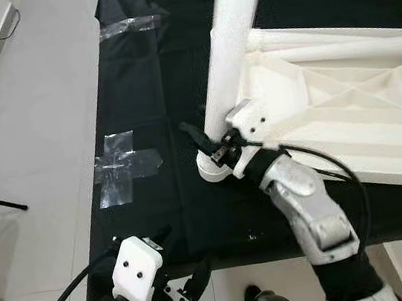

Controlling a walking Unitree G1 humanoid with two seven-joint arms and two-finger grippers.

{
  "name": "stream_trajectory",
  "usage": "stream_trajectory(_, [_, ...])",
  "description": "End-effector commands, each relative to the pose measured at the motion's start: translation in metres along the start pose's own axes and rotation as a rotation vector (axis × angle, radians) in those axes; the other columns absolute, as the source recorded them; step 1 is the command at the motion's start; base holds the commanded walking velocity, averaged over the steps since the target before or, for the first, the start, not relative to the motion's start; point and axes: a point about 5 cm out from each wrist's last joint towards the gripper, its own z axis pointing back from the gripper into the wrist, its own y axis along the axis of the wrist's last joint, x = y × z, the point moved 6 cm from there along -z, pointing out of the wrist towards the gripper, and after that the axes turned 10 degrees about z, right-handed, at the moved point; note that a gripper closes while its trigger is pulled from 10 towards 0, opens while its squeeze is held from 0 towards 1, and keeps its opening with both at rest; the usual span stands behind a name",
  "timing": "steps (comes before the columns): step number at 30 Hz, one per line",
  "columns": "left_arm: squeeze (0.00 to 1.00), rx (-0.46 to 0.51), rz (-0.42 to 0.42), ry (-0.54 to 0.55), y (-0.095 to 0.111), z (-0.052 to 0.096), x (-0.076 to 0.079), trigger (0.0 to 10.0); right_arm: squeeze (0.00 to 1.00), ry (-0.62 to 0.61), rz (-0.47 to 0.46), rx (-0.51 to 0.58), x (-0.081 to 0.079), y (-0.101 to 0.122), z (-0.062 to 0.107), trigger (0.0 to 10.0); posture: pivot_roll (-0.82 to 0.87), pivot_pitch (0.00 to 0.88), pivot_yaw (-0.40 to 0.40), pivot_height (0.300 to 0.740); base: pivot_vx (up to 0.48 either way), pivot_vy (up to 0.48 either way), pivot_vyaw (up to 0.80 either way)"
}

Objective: Building children table

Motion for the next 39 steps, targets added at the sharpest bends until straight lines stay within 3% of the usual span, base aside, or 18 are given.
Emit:
stream_trajectory(1, [0.0,-0.017,0.016,-0.006,-0.006,0.001,0.001,10.0,0.0,-0.025,0.02,-0.14,0.0,-0.034,0.006,10.0,0.03,0.317,-0.019,0.74,0.0,0.0,0.0])
stream_trajectory(17, [0.0,0.001,0.001,0.01,-0.004,-0.004,-0.004,10.0,0.0,-0.037,0.018,-0.212,-0.003,-0.035,-0.005,10.0,0.03,0.287,-0.035,0.74,0.0,0.0,0.0])
stream_trajectory(22, [0.0,0.028,-0.028,0.066,0.002,-0.007,-0.017,10.0,0.0,-0.055,-0.035,-0.225,0.004,-0.037,-0.011,10.0,0.03,0.264,-0.04,0.74,0.0,0.0,0.0])
stream_trajectory(25, [0.0,0.069,-0.105,0.166,0.015,-0.009,-0.046,10.0,0.0,-0.104,-0.121,-0.212,0.016,-0.038,-0.014,10.0,0.04,0.252,-0.039,0.74,0.0,0.0,0.0])
stream_trajectory(26, [0.0,0.069,-0.105,0.166,0.015,-0.009,-0.046,10.0,0.0,-0.104,-0.121,-0.212,0.016,-0.038,-0.014,10.0,0.04,0.252,-0.039,0.74,0.0,0.0,0.0])
stream_trajectory(28, [0.0,0.095,-0.151,0.227,0.027,-0.008,-0.067,10.0,0.0,-0.116,-0.217,-0.129,0.02,-0.026,-0.018,10.0,0.04,0.247,-0.034,0.74,0.0,0.0,0.0])
stream_trajectory(30, [0.0,0.101,-0.16,0.238,0.029,-0.007,-0.071,10.0,0.0,-0.114,-0.24,-0.103,0.021,-0.022,-0.018,10.0,0.04,0.247,-0.034,0.74,0.0,0.0,0.0])
stream_trajectory(32, [0.0,0.114,-0.185,0.255,0.036,-0.007,-0.079,10.0,0.0,-0.072,-0.321,0.028,0.025,0.002,-0.02,10.0,0.04,0.241,-0.03,0.74,0.0,0.0,0.0])
stream_trajectory(33, [0.0,0.114,-0.185,0.255,0.036,-0.007,-0.079,10.0,0.0,-0.072,-0.321,0.028,0.025,0.002,-0.02,10.0,0.04,0.241,-0.03,0.74,0.0,0.0,0.0])
stream_trajectory(37, [0.0,0.151,-0.204,0.257,0.049,-0.009,-0.082,10.0,0.0,0.073,-0.272,0.209,0.032,0.042,-0.017,10.0,0.03,0.229,-0.027,0.74,0.0,0.0,0.0])
stream_trajectory(39, [0.0,0.162,-0.206,0.26,0.052,-0.01,-0.083,10.0,0.0,0.092,-0.259,0.228,0.034,0.046,-0.016,10.0,0.03,0.229,-0.027,0.74,0.0,0.0,0.0])
